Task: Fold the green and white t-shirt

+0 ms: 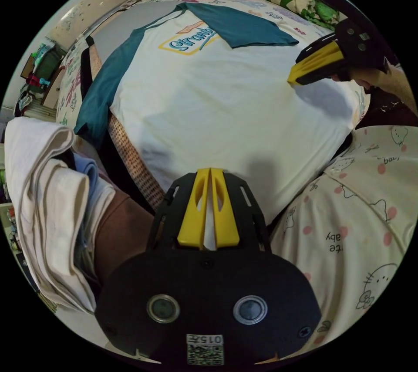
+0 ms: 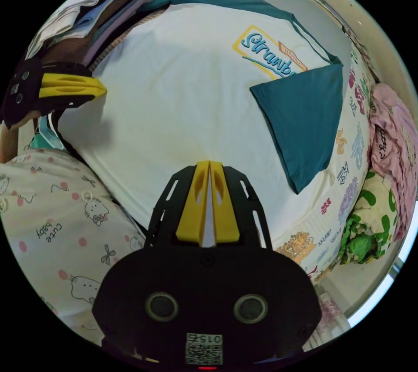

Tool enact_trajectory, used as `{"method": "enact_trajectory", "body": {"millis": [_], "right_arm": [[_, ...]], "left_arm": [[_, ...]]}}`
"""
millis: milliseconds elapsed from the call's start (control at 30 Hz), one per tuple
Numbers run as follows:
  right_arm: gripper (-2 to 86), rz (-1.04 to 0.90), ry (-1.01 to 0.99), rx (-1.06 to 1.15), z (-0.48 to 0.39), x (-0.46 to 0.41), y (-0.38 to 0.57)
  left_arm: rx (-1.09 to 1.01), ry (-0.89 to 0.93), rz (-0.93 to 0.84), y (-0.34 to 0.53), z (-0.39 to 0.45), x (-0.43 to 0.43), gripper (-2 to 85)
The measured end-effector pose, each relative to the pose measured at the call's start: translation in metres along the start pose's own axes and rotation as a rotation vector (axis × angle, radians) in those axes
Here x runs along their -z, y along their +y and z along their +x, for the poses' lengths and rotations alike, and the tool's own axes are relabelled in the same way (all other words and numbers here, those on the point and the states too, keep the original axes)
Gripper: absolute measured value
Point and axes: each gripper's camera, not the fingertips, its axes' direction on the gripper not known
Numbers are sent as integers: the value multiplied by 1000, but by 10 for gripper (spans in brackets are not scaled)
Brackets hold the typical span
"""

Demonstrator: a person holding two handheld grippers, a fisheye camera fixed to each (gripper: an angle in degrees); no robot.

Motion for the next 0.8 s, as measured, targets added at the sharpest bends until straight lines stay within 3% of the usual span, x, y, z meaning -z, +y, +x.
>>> {"method": "enact_trajectory", "body": {"millis": [800], "right_arm": [[-6,92,7,7,47,12,75]], "left_arm": [[-97,1,-83,-73,110,-92,-8]]}}
